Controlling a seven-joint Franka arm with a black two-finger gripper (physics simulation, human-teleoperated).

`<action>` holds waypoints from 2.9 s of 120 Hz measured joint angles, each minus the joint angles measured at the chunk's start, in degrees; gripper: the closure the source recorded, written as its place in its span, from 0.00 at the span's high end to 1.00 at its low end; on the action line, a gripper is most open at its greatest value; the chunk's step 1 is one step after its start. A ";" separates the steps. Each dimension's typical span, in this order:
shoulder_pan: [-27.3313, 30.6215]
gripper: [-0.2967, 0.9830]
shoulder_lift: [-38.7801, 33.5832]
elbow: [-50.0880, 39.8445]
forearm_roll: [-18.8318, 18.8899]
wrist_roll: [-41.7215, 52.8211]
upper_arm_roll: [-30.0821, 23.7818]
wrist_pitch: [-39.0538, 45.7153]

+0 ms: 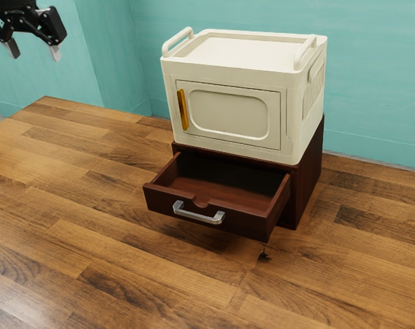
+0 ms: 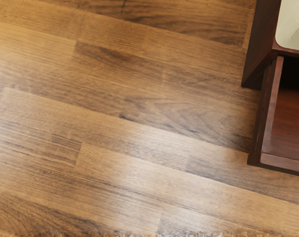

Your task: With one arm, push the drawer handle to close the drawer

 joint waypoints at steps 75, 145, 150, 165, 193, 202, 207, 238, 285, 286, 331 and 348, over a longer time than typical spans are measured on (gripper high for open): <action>6.55 0.27 -11.28 -31.48 -2.93 -6.30 -15.39 3.55; -2.43 0.16 -7.90 -49.84 -4.37 -10.71 -15.70 29.20; -4.04 0.16 -7.96 -50.39 -4.54 -11.07 -15.70 29.85; -8.40 0.16 -8.58 -51.89 -4.82 -12.04 -15.70 31.16; -14.24 0.15 -7.42 -52.09 -5.01 -13.61 -15.70 33.69; -15.64 0.15 -6.67 -52.02 -5.03 -14.11 -15.70 34.59; -16.48 0.15 -5.88 -51.83 -5.03 -14.36 -15.70 35.25; -17.09 0.15 -0.65 -47.64 -3.30 -15.55 -15.56 40.32; -13.83 0.15 5.06 -44.67 -1.23 -16.59 -14.96 45.69; -13.82 0.15 5.14 -44.66 -1.21 -16.61 -14.95 45.82; -12.21 0.15 9.56 -43.10 -0.35 -17.32 -14.91 49.22; -11.30 0.15 10.76 -42.65 0.30 -17.55 -14.92 51.24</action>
